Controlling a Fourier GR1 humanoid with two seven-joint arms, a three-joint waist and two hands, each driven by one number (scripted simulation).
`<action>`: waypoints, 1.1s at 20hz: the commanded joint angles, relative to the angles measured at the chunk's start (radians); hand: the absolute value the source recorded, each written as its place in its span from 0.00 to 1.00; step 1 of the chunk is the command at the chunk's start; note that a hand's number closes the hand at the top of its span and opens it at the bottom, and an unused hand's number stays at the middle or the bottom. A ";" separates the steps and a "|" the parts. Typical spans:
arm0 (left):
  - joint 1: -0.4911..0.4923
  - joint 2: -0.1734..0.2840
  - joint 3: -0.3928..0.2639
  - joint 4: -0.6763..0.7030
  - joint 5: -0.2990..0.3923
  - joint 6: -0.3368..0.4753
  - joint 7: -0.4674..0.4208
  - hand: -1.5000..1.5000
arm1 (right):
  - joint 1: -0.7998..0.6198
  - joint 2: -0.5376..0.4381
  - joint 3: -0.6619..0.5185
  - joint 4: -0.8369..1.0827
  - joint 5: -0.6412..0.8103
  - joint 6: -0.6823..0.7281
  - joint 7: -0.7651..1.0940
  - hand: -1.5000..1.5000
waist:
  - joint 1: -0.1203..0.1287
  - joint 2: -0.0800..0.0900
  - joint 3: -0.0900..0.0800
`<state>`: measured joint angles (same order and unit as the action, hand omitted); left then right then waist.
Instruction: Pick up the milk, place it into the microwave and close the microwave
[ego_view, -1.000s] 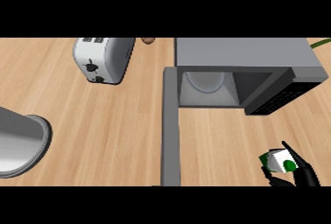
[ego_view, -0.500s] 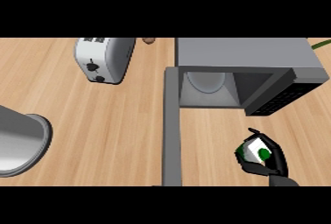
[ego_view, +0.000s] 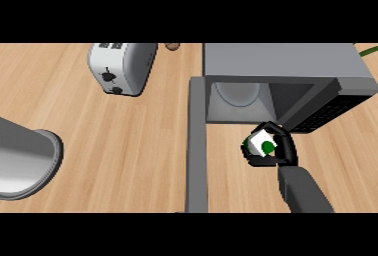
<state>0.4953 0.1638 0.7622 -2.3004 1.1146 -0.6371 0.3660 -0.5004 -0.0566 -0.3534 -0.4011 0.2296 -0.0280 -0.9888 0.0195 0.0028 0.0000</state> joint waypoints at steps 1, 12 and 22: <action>-0.025 0.046 0.029 0.066 0.032 -0.011 0.017 0.00 | -0.110 -0.012 -0.008 0.036 -0.002 -0.056 0.017 1.00 | 0.003 0.002 0.001; -0.114 -0.030 -0.025 0.117 -0.106 -0.086 0.013 0.00 | -0.334 -0.125 -0.032 0.176 -0.003 -0.076 0.175 1.00 | 0.023 0.014 0.002; -0.179 0.015 -0.028 0.113 -0.086 -0.030 0.018 0.00 | -0.446 -0.201 0.014 0.218 0.046 -0.216 0.279 1.00 | 0.059 0.026 0.002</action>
<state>0.3332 0.1918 0.7387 -2.1868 1.0419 -0.6682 0.3937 -0.8293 -0.1596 -0.3943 -0.1848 0.2028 -0.2046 -0.7975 0.0473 0.0094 -0.0006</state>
